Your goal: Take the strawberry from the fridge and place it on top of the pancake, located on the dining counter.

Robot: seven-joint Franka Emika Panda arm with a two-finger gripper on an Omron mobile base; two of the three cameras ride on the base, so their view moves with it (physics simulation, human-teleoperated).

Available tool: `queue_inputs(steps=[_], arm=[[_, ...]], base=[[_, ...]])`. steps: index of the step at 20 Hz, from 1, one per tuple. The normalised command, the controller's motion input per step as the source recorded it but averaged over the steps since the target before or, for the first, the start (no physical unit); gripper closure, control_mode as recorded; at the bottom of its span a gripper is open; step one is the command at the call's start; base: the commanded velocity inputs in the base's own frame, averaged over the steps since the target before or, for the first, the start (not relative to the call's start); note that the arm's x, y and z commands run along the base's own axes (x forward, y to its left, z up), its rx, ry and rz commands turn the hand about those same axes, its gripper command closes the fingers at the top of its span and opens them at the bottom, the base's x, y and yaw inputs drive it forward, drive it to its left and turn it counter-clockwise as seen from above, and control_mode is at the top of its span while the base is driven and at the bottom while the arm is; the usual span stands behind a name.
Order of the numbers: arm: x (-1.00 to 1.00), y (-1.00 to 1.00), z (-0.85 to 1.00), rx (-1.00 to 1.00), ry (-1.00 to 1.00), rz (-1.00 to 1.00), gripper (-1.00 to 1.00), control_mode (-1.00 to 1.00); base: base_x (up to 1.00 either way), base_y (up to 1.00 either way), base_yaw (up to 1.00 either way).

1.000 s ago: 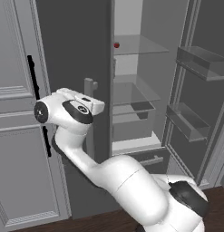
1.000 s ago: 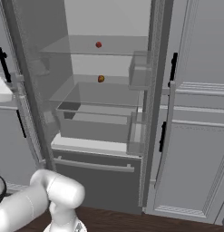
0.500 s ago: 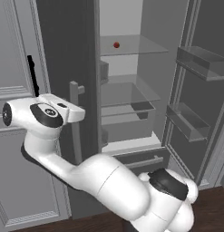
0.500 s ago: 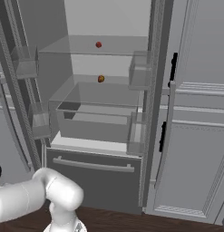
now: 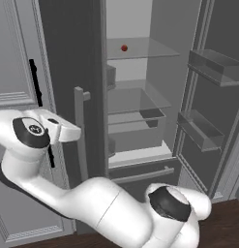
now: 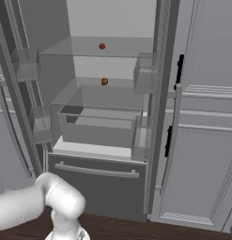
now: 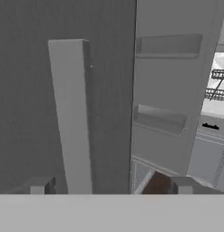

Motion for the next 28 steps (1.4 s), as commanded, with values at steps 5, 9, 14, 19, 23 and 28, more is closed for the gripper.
queue_inputs(steps=[5,9,14,19,23,28], arm=[[-0.97,-1.00,0.06,0.45,-0.13,0.14,-1.00,-1.00],[-0.78,-1.00,0.32,0.67,-0.10,0.19,-1.00,-1.00],[-0.57,-1.00,0.28,0.84,-0.04,0.18,-1.00,-1.00],[-0.03,-1.00,0.14,0.91,0.10,0.08,-1.00,-1.00],[0.15,-1.00,0.00,0.91,0.22,0.02,-1.00,-1.00],[0.71,-0.69,-0.06,0.79,0.43,0.18,-1.00,-1.00]], base=[[0.00,0.00,0.00],[0.00,0.00,0.00],[0.00,0.00,0.00],[0.00,0.00,0.00],[0.00,0.00,0.00],[0.00,0.00,0.00]])
